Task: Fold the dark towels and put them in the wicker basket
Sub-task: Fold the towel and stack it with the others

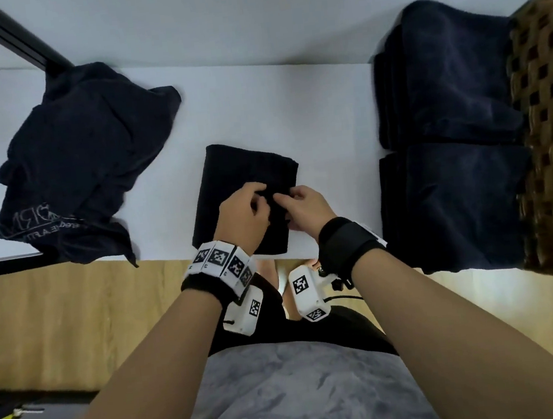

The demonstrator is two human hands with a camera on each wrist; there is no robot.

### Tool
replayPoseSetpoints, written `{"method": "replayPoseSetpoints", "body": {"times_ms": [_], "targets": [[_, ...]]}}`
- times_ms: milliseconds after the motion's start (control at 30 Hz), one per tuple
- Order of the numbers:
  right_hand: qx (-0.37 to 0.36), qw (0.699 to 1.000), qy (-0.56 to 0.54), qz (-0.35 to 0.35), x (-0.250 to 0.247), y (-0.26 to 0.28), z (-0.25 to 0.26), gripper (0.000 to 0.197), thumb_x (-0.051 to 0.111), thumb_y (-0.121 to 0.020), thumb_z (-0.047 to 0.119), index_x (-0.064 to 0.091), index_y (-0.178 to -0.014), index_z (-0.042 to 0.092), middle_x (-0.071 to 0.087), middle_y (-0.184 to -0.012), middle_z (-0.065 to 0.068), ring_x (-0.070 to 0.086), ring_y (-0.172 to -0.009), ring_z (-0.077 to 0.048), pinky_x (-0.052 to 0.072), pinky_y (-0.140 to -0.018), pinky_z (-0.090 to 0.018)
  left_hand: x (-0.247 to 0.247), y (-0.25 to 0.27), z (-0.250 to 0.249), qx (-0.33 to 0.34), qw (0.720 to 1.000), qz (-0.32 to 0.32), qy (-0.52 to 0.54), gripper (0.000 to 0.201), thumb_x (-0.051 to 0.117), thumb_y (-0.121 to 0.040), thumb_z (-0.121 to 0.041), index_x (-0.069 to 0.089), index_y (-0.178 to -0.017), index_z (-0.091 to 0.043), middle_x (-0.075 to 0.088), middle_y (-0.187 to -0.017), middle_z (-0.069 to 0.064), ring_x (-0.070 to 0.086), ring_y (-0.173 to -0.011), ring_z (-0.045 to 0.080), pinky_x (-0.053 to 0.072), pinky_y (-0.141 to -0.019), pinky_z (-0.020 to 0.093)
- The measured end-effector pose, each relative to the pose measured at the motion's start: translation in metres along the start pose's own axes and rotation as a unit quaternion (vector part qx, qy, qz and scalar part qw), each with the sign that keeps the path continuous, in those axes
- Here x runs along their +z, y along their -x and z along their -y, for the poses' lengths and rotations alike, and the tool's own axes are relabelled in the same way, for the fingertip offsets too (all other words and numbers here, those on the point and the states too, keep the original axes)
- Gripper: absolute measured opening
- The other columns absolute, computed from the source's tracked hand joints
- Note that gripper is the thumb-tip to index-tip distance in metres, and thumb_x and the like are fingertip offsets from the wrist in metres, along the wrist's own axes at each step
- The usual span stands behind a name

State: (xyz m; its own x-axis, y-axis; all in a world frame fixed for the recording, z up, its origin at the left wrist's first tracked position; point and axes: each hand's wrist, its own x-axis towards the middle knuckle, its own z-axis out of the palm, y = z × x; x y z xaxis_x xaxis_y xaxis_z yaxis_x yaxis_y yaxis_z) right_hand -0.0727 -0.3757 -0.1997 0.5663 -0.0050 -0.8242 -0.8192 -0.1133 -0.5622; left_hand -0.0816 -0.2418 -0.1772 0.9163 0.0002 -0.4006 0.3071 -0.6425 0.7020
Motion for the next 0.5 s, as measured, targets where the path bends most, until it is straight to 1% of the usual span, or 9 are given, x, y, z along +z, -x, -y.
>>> {"method": "replayPoseSetpoints", "body": {"times_ms": [33, 100, 167, 200, 267, 333, 400, 467, 500], "targets": [[-0.017, 0.999, 0.037, -0.019, 0.002, -0.003, 0.0, 0.042, 0.066, -0.09, 0.031, 0.056, -0.124, 0.008, 0.066, -0.112, -0.01, 0.064, -0.103, -0.026, 0.053, -0.094, -0.046, -0.007, 0.0, 0.007, -0.004, 0.999, -0.048, 0.0, 0.023, 0.052, -0.095, -0.011, 0.063, -0.115, -0.013, 0.066, -0.091, 0.0, 0.065, -0.077, 0.017, 0.054, -0.076, 0.028], [-0.037, 0.994, 0.093, -0.043, 0.006, -0.007, 0.0, 0.033, 0.069, -0.085, 0.032, 0.062, -0.11, 0.012, 0.068, -0.106, -0.008, 0.065, -0.1, -0.027, 0.054, -0.091, -0.046, -0.024, 0.0, 0.025, -0.015, 0.991, -0.128, -0.039, 0.019, 0.052, -0.094, -0.013, 0.064, -0.109, -0.014, 0.065, -0.091, 0.0, 0.06, -0.078, 0.014, 0.042, -0.073, 0.017], [-0.029, 0.993, 0.102, -0.054, 0.007, -0.009, -0.001, 0.023, 0.066, -0.081, 0.033, 0.062, -0.096, 0.016, 0.068, -0.098, -0.005, 0.066, -0.095, -0.026, 0.056, -0.087, -0.046, -0.039, -0.004, 0.042, -0.058, 0.983, -0.157, -0.07, 0.018, 0.053, -0.093, -0.018, 0.061, -0.11, -0.014, 0.061, -0.102, 0.003, 0.057, -0.08, 0.014, 0.037, -0.072, 0.015], [-0.02, 0.993, 0.099, -0.062, 0.007, -0.008, -0.002, 0.022, 0.065, -0.081, 0.034, 0.06, -0.093, 0.017, 0.066, -0.095, -0.003, 0.065, -0.094, -0.025, 0.057, -0.086, -0.045, -0.044, -0.006, 0.049, -0.089, 0.982, -0.149, -0.081, 0.021, 0.055, -0.093, -0.023, 0.059, -0.113, -0.015, 0.059, -0.108, 0.004, 0.057, -0.083, 0.014, 0.037, -0.073, 0.017], [-0.017, 0.989, 0.115, -0.096, 0.005, -0.007, -0.005, 0.028, 0.068, -0.081, 0.034, 0.055, -0.097, 0.015, 0.059, -0.092, 0.002, 0.062, -0.094, -0.022, 0.056, -0.083, -0.037, -0.047, -0.011, 0.058, -0.139, 0.981, -0.107, -0.086, 0.037, 0.061, -0.091, -0.035, 0.055, -0.122, -0.015, 0.054, -0.12, 0.005, 0.059, -0.095, 0.017, 0.041, -0.08, 0.022], [-0.034, 0.979, 0.153, -0.134, 0.005, -0.005, -0.008, 0.038, 0.071, -0.081, 0.034, 0.051, -0.103, 0.011, 0.053, -0.091, 0.003, 0.055, -0.09, -0.018, 0.046, -0.074, -0.028, -0.045, -0.015, 0.061, -0.168, 0.981, -0.064, -0.078, 0.051, 0.066, -0.087, -0.042, 0.051, -0.128, -0.015, 0.054, -0.125, 0.006, 0.059, -0.106, 0.019, 0.042, -0.085, 0.025], [-0.05, 0.973, 0.171, -0.148, 0.009, -0.002, -0.007, 0.045, 0.072, -0.08, 0.035, 0.05, -0.108, 0.008, 0.052, -0.098, 0.0, 0.048, -0.089, -0.017, 0.039, -0.072, -0.025, -0.043, -0.018, 0.059, -0.192, 0.979, -0.042, -0.059, 0.059, 0.069, -0.084, -0.045, 0.049, -0.132, -0.017, 0.057, -0.127, 0.004, 0.058, -0.11, 0.02, 0.043, -0.085, 0.026], [-0.035, 0.977, 0.147, -0.147, 0.014, -0.001, -0.006, 0.046, 0.073, -0.079, 0.036, 0.052, -0.109, 0.008, 0.055, -0.102, -0.002, 0.049, -0.09, -0.016, 0.039, -0.072, -0.025, -0.042, -0.019, 0.055, -0.217, 0.976, -0.02, -0.018, 0.064, 0.072, -0.081, -0.045, 0.047, -0.134, -0.02, 0.061, -0.122, 0.002, 0.061, -0.108, 0.021, 0.048, -0.088, 0.03], [-0.021, 0.982, 0.128, -0.138, 0.015, -0.001, -0.005, 0.043, 0.073, -0.079, 0.037, 0.054, -0.107, 0.01, 0.057, -0.101, -0.002, 0.052, -0.088, -0.016, 0.041, -0.071, -0.024, -0.042, -0.02, 0.053, -0.225, 0.974, -0.006, 0.0, 0.064, 0.074, -0.08, -0.044, 0.048, -0.133, -0.02, 0.062, -0.12, 0.002, 0.062, -0.106, 0.021, 0.051, -0.09, 0.034]]}}
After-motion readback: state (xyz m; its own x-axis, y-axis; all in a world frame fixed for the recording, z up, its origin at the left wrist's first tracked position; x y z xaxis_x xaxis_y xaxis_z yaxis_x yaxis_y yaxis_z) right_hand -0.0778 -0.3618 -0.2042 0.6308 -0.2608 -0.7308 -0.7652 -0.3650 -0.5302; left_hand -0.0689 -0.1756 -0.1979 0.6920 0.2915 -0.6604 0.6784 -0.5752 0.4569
